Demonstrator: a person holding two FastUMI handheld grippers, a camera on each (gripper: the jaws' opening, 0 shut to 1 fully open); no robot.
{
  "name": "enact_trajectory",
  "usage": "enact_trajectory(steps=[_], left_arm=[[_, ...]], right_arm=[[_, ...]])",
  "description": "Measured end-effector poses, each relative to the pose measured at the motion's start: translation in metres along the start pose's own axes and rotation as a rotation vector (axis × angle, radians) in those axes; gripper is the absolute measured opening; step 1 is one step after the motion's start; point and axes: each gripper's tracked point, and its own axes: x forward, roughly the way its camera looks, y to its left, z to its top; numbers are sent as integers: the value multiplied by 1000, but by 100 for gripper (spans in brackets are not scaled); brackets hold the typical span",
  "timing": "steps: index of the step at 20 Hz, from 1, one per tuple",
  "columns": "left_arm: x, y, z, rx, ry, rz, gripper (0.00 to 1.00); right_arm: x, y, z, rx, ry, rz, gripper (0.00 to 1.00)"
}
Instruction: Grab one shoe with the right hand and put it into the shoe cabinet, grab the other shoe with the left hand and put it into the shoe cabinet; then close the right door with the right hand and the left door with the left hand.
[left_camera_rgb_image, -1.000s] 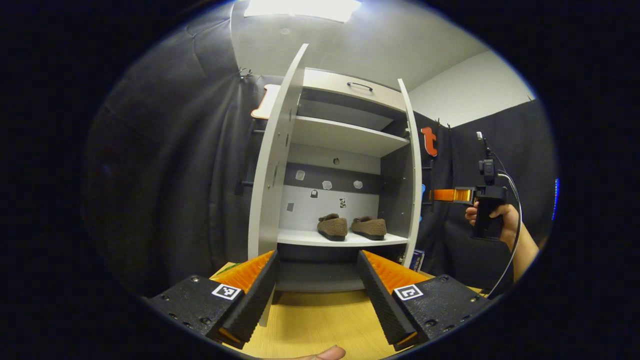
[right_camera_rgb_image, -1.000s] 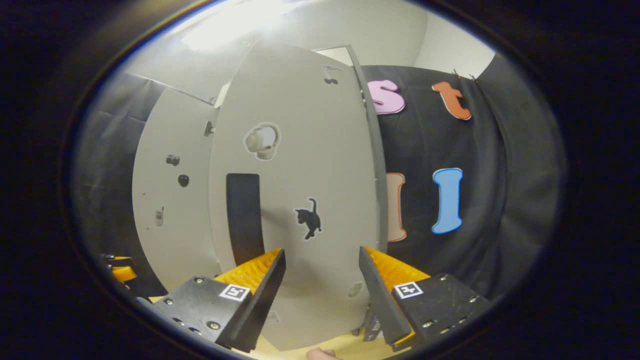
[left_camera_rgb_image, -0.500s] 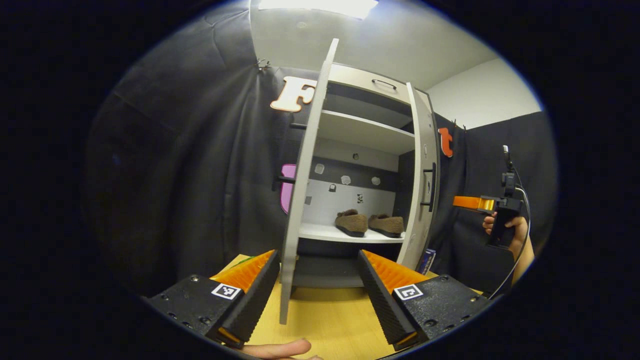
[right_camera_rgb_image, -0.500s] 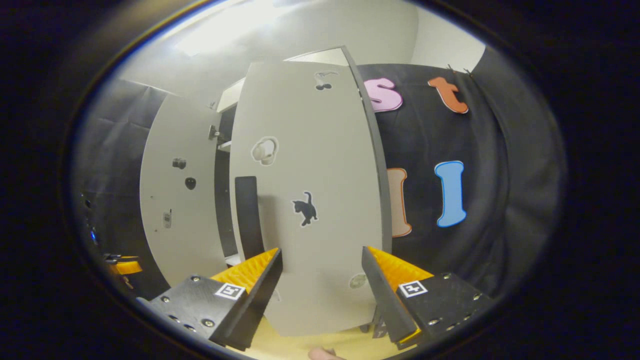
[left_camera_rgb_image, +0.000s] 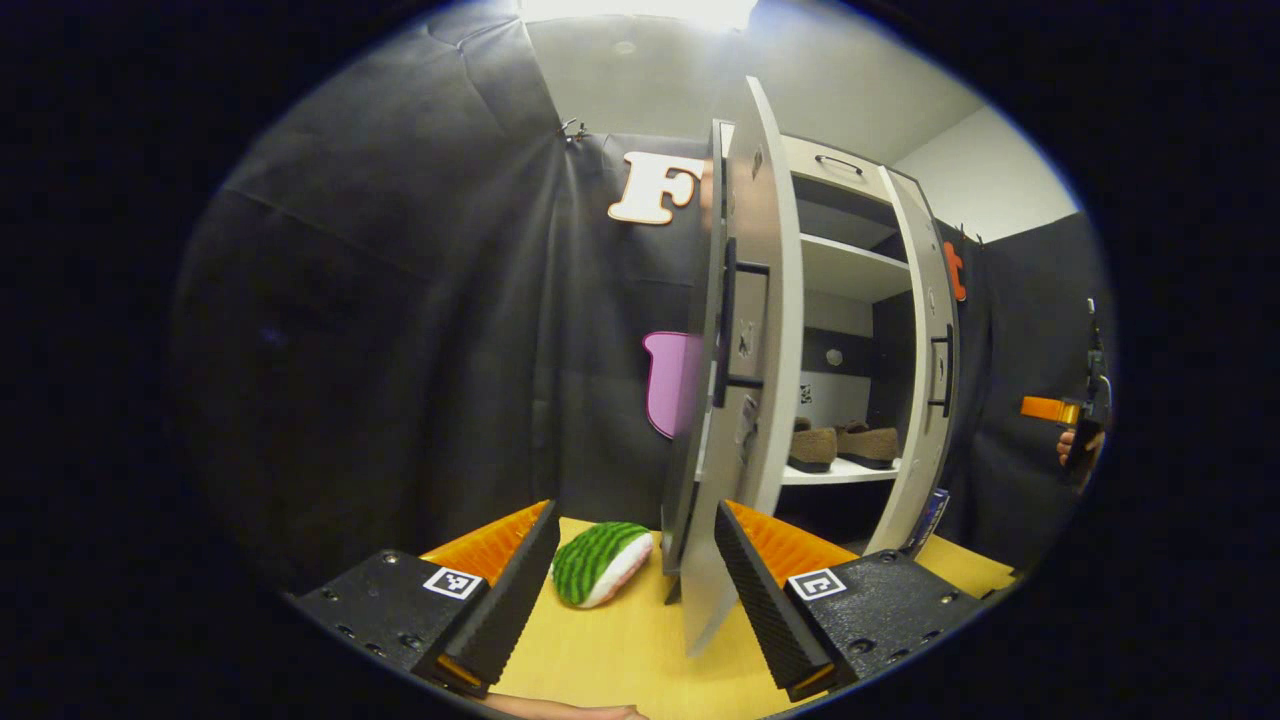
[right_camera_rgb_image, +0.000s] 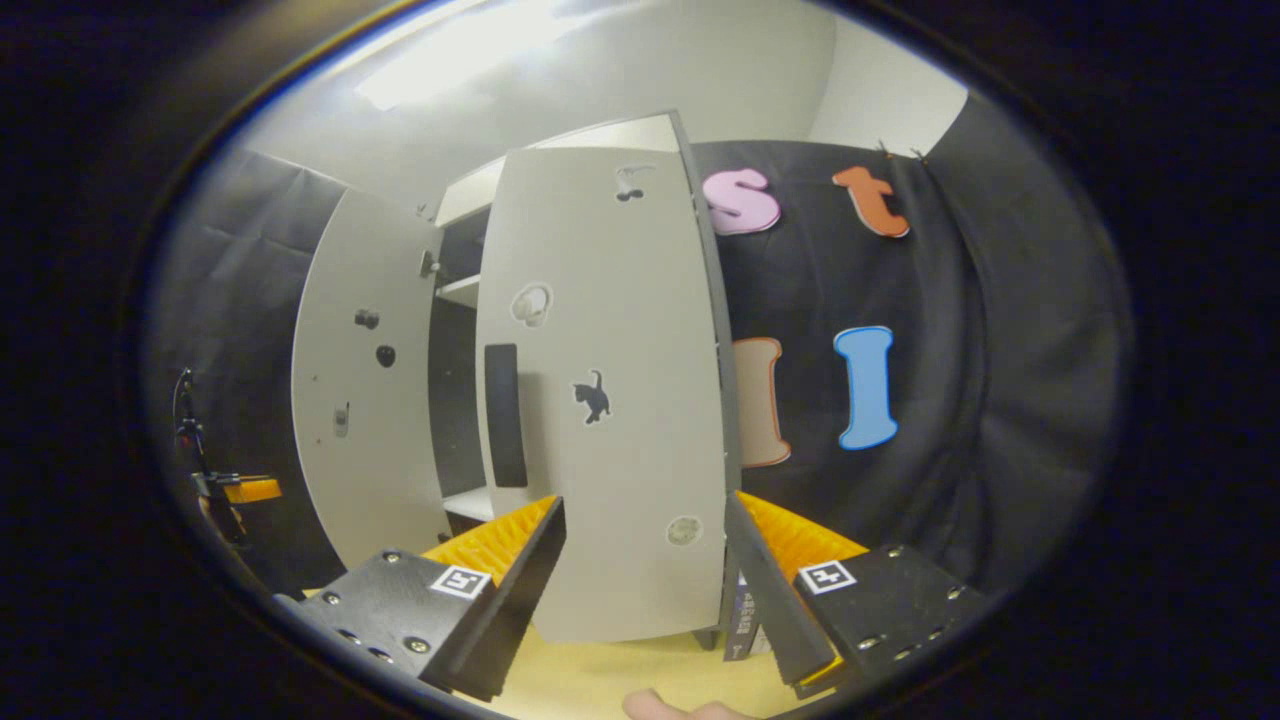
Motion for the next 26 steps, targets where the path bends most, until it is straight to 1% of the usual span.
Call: enact_trajectory(steps=[2,3,4,5,7,8,9,10,11,12,13,14,15,16,17,18,19,20,21,22,23,26], left_arm=[[13,21,13,-10,-12,21,95],[20,25,19,-26,-20,13,92],[30,27,27,-54,-38,-8,95],[35,27,32,-75,-34,-25,92],[55,33,33,-71,-7,-53,91],[63,40,36,-50,1,-38,91],[70,51,42,-22,-2,-5,91],[77,59,52,3,-23,27,95],[84,63,60,24,-38,52,91],[91,65,66,37,-39,68,95],[97,60,67,52,-33,65,95],[101,53,69,61,-20,54,92],[105,45,72,69,-12,35,95],[109,37,76,67,-9,21,92],[113,28,79,73,4,15,92],[115,18,81,85,12,5,95],[119,4,82,90,28,-20,92],[120,-8,81,99,45,-38,92],[120,-11,82,118,64,-22,92],[124,-11,82,135,74,-11,84],[120,-14,85,129,71,-7,82],[119,-16,82,101,91,-20,84]], right_arm=[[-14,11,-1,6,-9,-6,98],[-20,19,-2,0,-6,5,98],[-25,26,-4,-8,0,19,98],[-30,33,-6,-23,11,31,98],[-38,42,-10,-36,28,39,98],[-43,50,-11,-37,28,59,98],[-47,57,-11,-40,25,76,98],[-51,62,-12,-45,22,92,98],[-55,66,-13,-51,19,102,98],[-57,70,-16,-59,22,110,98],[-58,72,-18,-67,29,112,100],[-61,73,-20,-74,33,111,100],[-63,73,-21,-79,35,109,100],[-66,76,-22,-77,33,115,98],[-70,79,-21,-67,26,125,94],[-72,82,-21,-57,23,136,99],[-76,84,-21,-49,21,145,98],[-80,86,-20,-42,14,153,98],[-83,87,-20,-41,8,160,98],[-87,89,-20,-44,6,162,98],[-89,89,-21,-49,6,166,98],[-96,95,-23,-59,1,183,98]])
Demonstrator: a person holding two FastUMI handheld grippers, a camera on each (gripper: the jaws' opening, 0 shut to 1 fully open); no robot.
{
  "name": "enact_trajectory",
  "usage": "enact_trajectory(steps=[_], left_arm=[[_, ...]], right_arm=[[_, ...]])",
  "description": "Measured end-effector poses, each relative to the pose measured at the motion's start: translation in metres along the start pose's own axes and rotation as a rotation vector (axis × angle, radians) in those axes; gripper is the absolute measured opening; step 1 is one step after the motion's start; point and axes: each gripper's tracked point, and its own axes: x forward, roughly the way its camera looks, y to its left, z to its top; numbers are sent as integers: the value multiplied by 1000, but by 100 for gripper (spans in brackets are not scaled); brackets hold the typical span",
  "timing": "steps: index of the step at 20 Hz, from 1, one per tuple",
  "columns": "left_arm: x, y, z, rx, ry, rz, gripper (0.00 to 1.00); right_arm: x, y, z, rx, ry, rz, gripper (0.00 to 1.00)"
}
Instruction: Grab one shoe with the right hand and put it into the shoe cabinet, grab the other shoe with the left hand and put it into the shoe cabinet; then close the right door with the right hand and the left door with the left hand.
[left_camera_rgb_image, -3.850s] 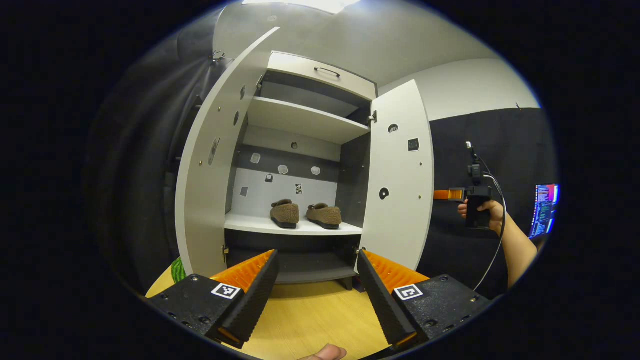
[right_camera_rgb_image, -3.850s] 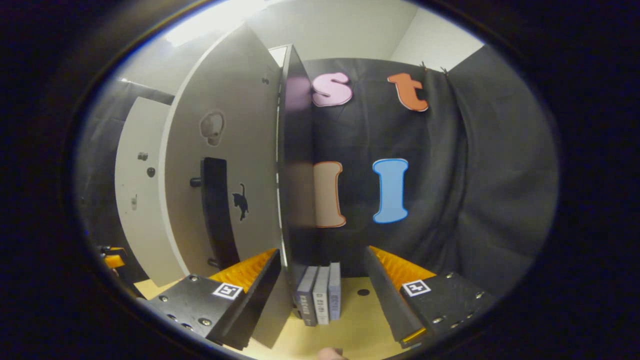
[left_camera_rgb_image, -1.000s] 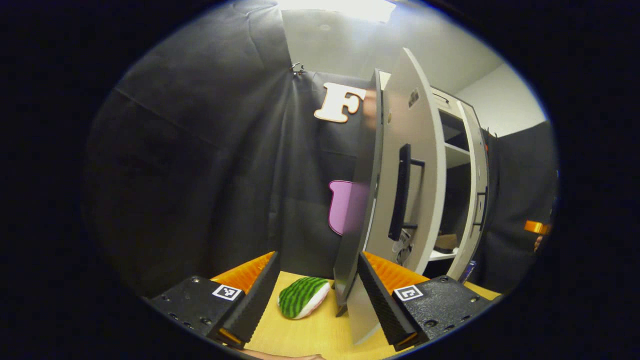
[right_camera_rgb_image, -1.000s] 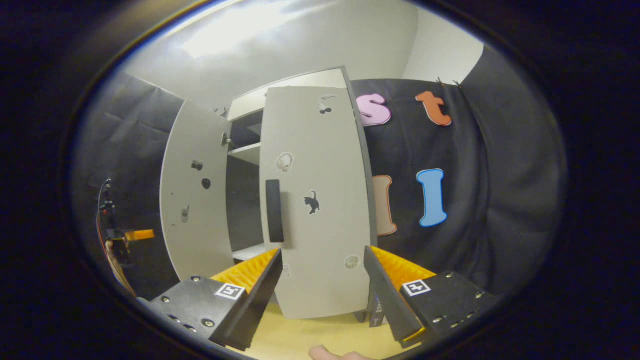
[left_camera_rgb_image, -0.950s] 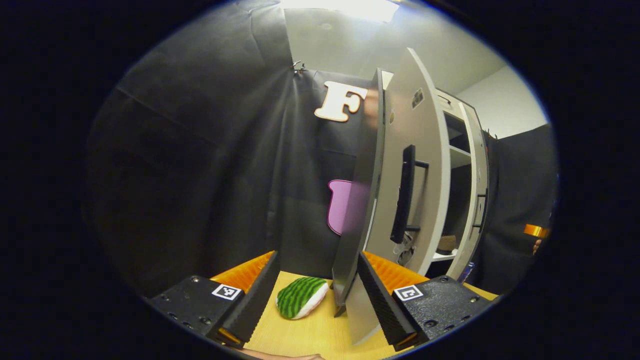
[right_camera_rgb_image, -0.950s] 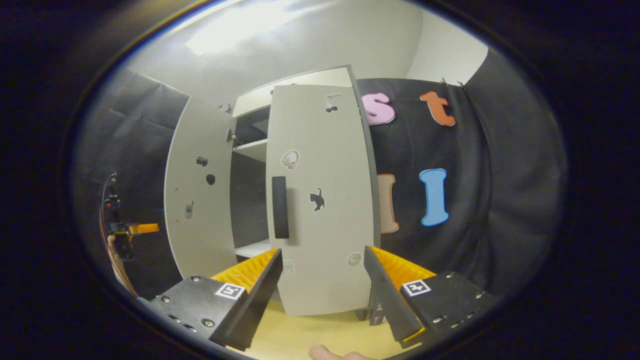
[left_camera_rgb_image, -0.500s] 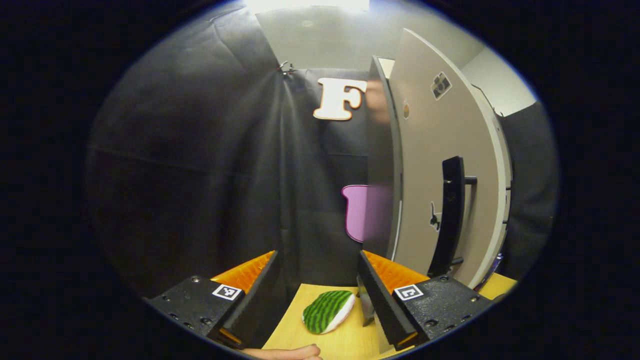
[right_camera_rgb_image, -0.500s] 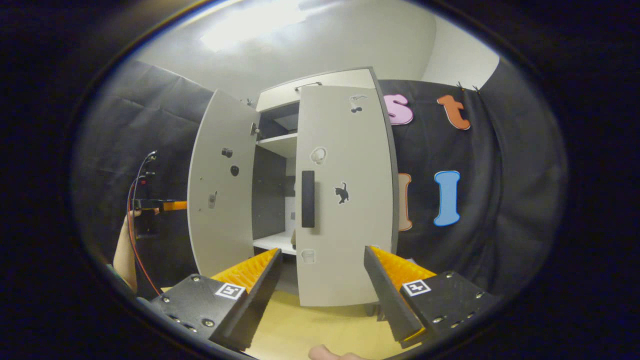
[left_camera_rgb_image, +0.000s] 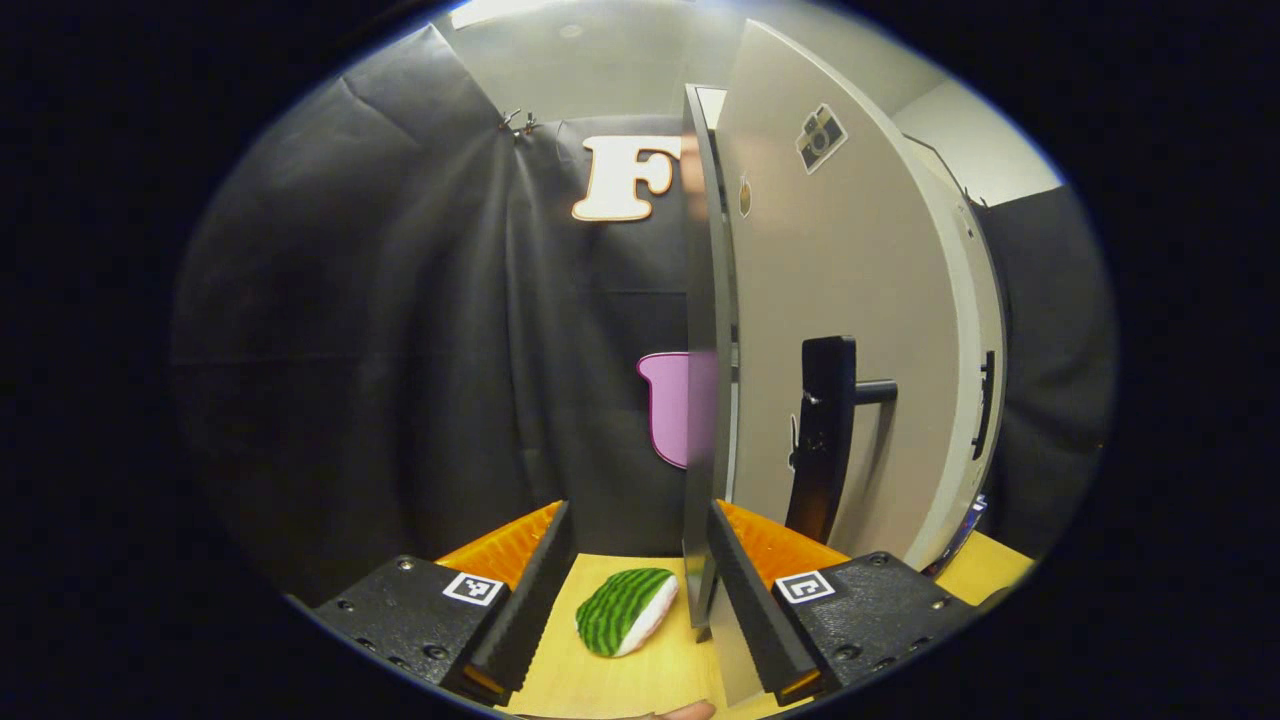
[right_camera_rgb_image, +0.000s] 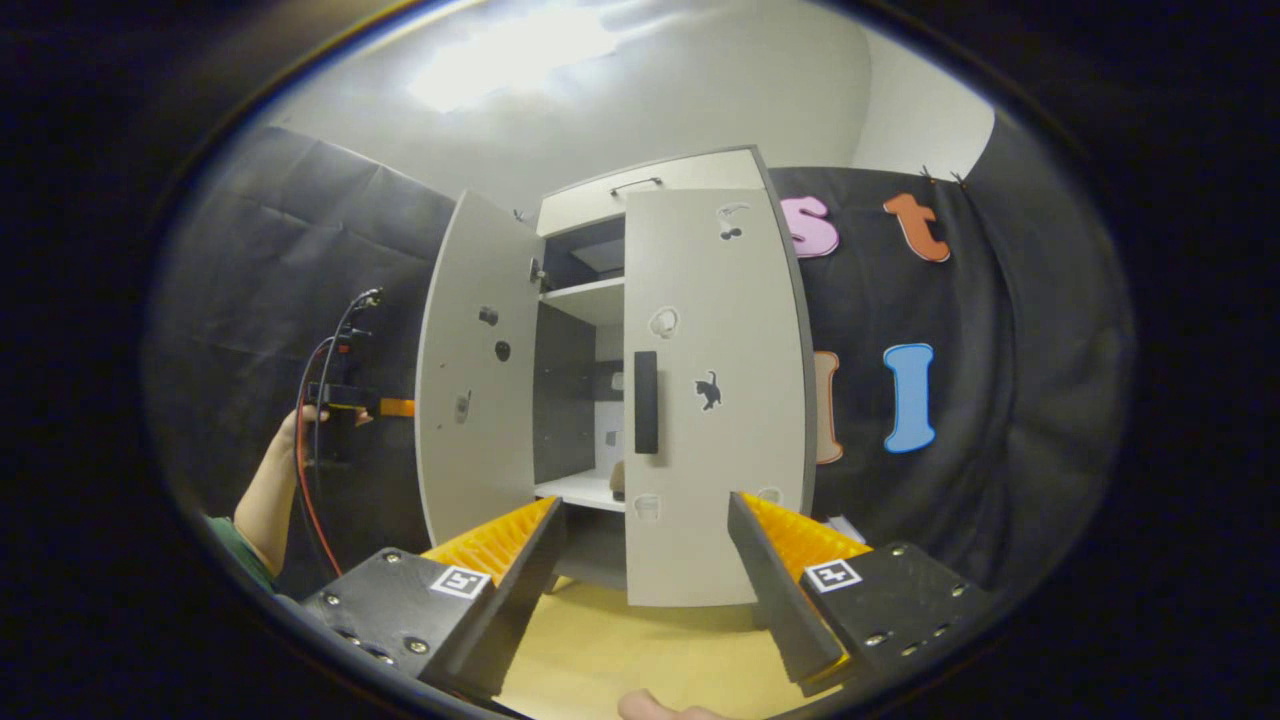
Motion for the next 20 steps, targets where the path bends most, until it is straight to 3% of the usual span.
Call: enact_trajectory(steps=[11,12,13,20], left_arm=[[3,-54,0,-33,-56,-108,83],[4,-57,1,-37,-55,-111,83],[5,-61,0,-42,-56,-113,85],[5,-85,1,-14,-86,-103,88]], right_arm=[[-1,7,-12,-14,21,-39,98],[-1,6,-14,-12,23,-50,94],[0,3,-15,-13,25,-61,98],[-2,-2,-15,-58,2,-103,98]])
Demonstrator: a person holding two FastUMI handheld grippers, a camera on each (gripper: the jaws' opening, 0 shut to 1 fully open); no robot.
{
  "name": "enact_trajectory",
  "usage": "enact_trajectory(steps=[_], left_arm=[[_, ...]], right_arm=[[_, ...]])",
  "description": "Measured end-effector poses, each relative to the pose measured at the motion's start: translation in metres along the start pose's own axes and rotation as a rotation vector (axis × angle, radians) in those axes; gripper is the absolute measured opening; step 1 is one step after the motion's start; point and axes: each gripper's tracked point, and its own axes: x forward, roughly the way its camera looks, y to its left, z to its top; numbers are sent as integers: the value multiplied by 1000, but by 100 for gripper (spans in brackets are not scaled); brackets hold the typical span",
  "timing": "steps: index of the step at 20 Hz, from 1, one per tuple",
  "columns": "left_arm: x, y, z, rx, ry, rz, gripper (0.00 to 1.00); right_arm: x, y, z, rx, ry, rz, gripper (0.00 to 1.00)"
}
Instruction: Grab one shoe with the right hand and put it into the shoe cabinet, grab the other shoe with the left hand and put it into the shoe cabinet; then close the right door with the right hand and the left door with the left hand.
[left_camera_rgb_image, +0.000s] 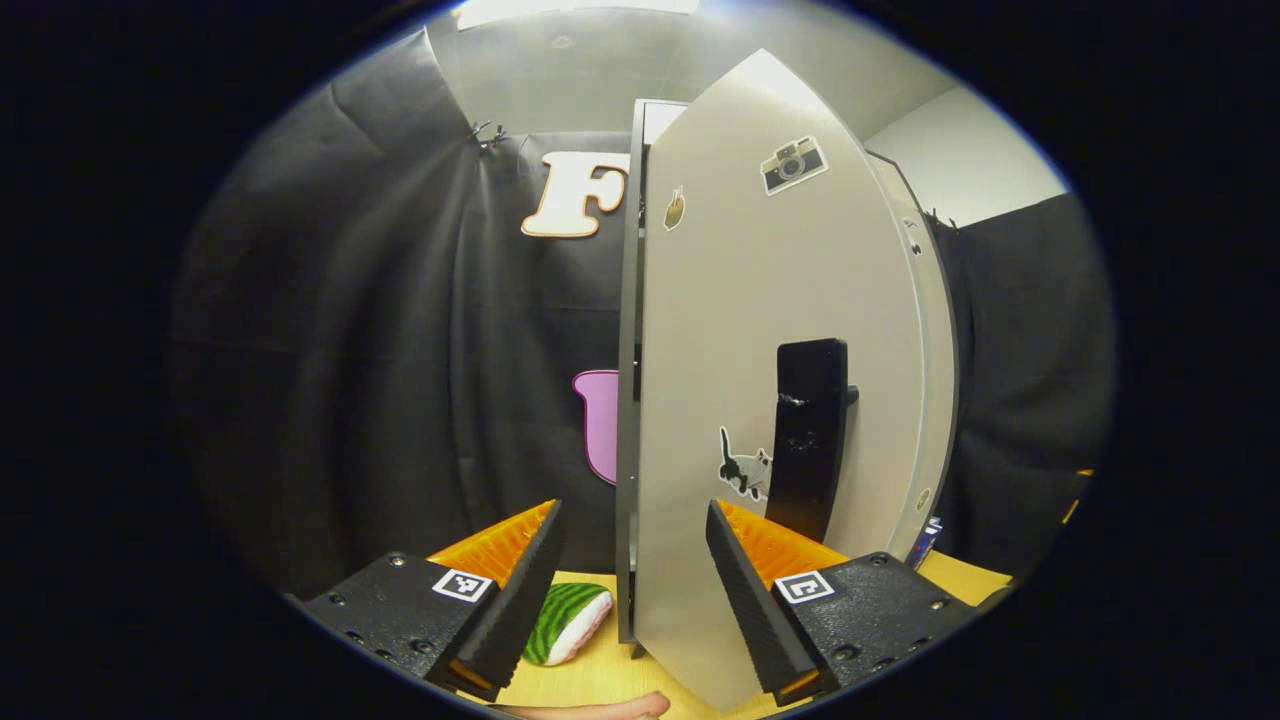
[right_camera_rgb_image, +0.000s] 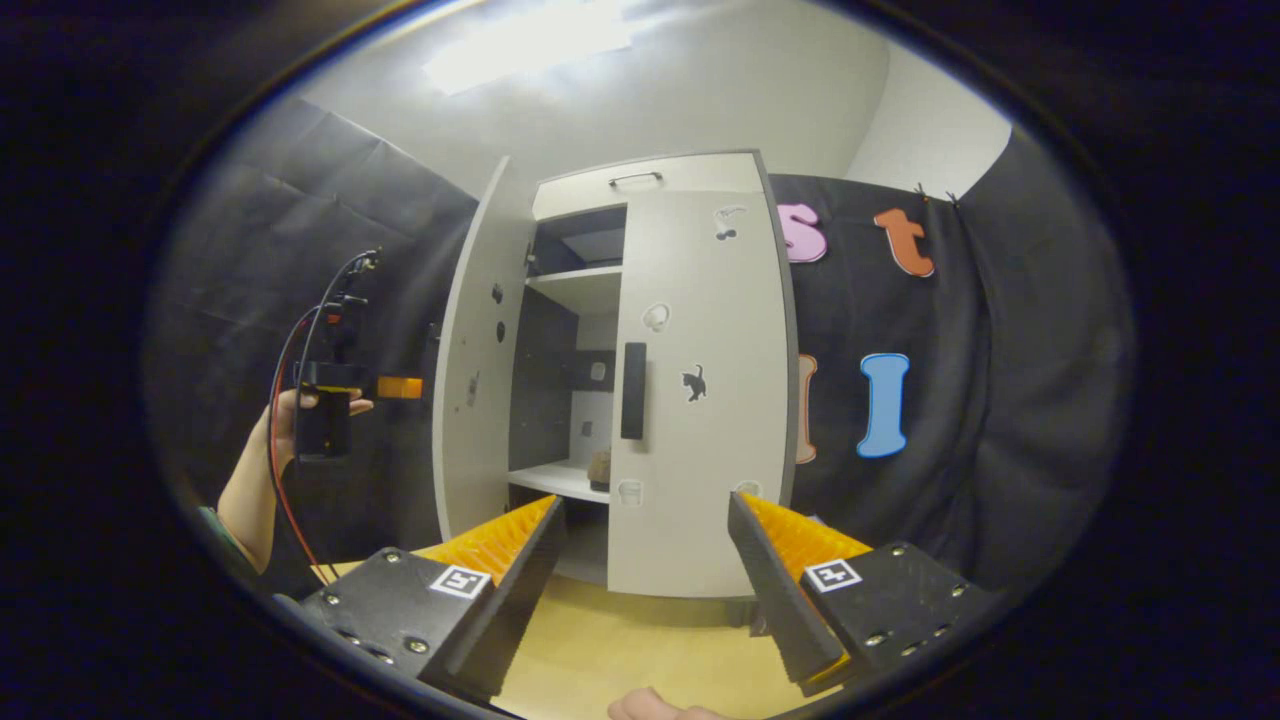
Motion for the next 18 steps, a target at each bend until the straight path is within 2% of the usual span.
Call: enact_trajectory(steps=[3,4,5,6,7,8,10,11,12,18], left_arm=[[3,-12,2,38,-35,4,88],[4,-18,0,53,-32,1,88],[6,-23,-5,59,-16,2,88],[10,-28,-7,64,-7,-3,87],[13,-34,-10,68,3,-12,83],[15,-41,-15,63,17,-23,88],[22,-56,-26,43,53,-34,88],[25,-62,-30,34,63,-31,85],[28,-66,-34,31,65,-20,89],[21,-83,-43,89,30,0,89]], right_arm=[[-2,-6,-4,-22,8,-45,99],[-3,-7,-8,-35,17,-62,94],[-3,-7,-10,-48,25,-71,94],[-1,-6,-14,-55,34,-74,98],[-1,-4,-16,-62,39,-72,99],[-1,-3,-16,-72,40,-71,99],[-1,-6,-17,-87,35,-85,98],[-1,-8,-17,-88,34,-94,98],[0,-10,-18,-84,31,-104,98],[2,-41,-21,-81,11,-205,98]])
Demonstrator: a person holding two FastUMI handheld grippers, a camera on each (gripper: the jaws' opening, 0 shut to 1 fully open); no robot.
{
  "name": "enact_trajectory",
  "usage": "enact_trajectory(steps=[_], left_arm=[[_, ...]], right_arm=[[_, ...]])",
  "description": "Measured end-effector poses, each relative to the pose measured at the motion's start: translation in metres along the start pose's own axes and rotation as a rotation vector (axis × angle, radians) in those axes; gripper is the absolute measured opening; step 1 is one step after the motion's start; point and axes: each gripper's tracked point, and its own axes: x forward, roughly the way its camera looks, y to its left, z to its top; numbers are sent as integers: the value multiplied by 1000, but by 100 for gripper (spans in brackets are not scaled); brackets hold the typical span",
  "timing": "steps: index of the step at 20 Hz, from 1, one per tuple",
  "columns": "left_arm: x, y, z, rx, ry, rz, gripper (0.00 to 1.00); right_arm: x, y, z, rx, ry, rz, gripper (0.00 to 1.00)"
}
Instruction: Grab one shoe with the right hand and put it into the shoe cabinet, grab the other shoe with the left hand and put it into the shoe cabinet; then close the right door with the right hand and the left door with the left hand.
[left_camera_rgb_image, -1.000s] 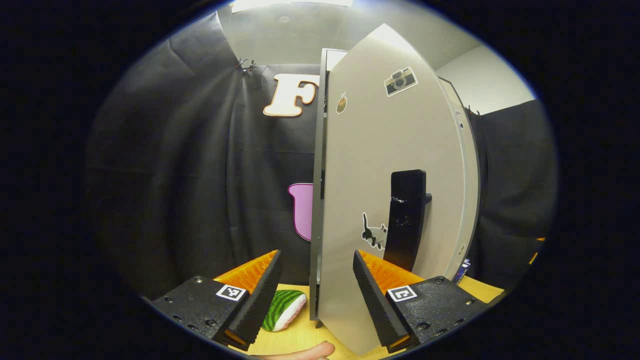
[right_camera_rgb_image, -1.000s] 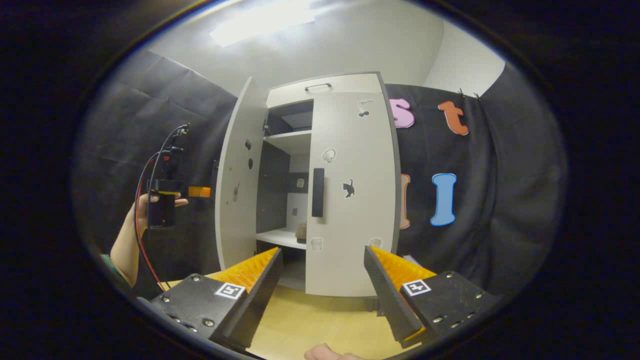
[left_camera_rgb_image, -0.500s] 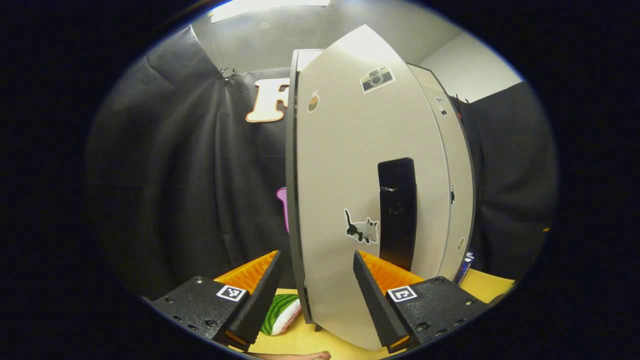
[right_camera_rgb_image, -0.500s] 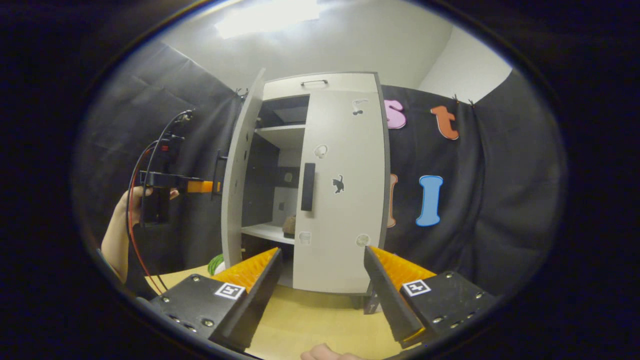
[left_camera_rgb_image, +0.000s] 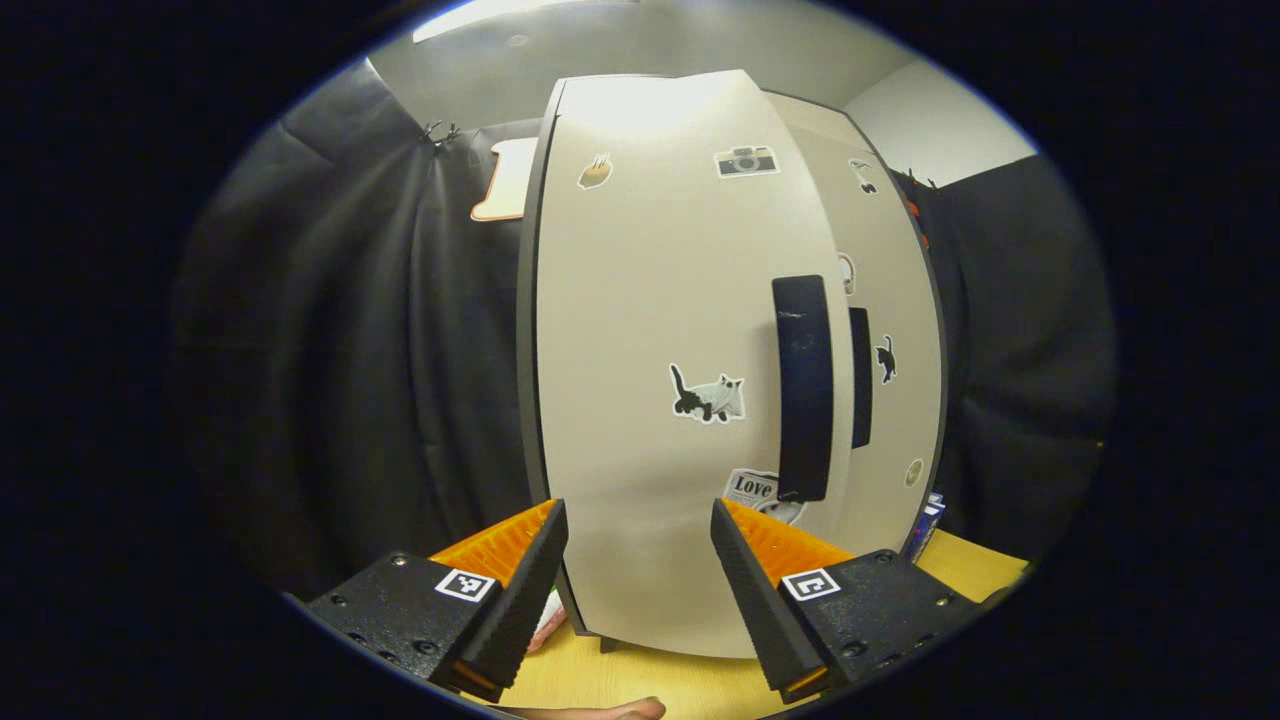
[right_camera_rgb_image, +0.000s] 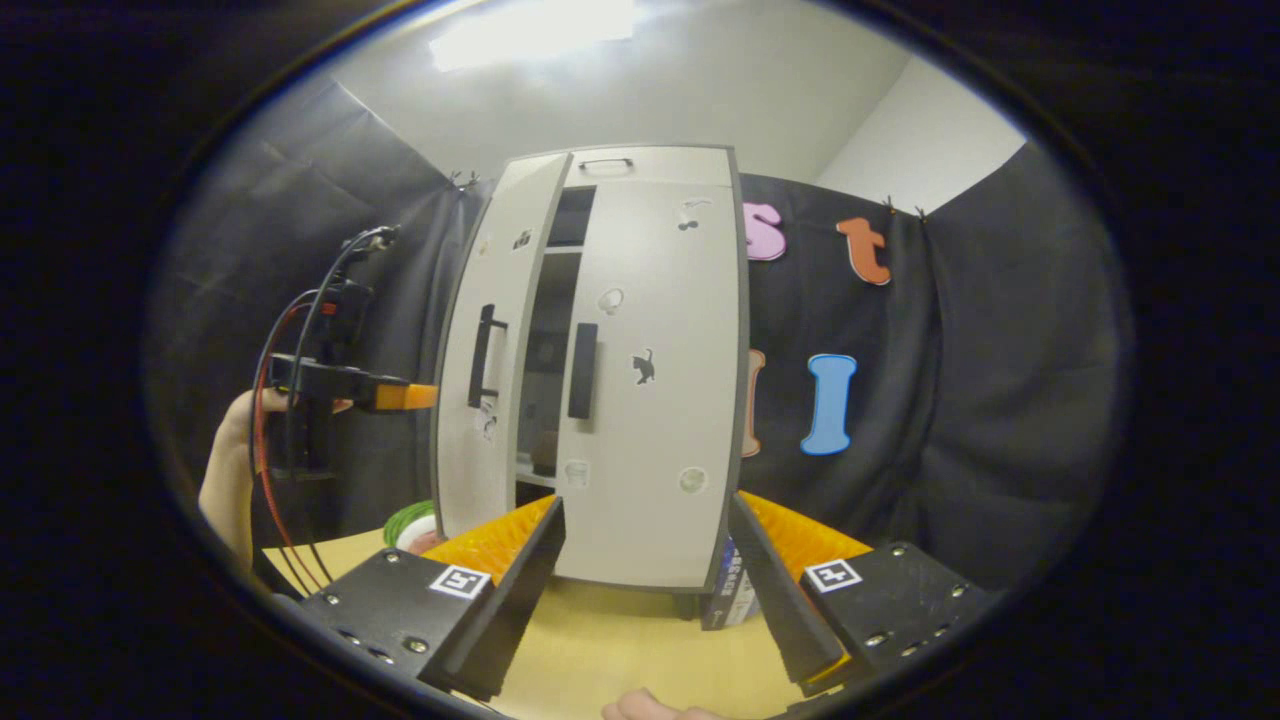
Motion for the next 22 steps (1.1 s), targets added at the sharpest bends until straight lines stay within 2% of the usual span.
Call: enact_trajectory(steps=[4,6,13,22], left_arm=[[-20,-1,4,11,-47,34,88],[-29,0,13,2,-83,43,88],[-65,-5,22,-2,-97,55,88],[-115,-34,35,-9,-179,-4,87]], right_arm=[[6,-6,-3,19,-6,-30,98],[8,-3,-4,35,1,-20,99],[10,8,9,44,-15,-15,99],[9,30,25,46,-40,1,99]])
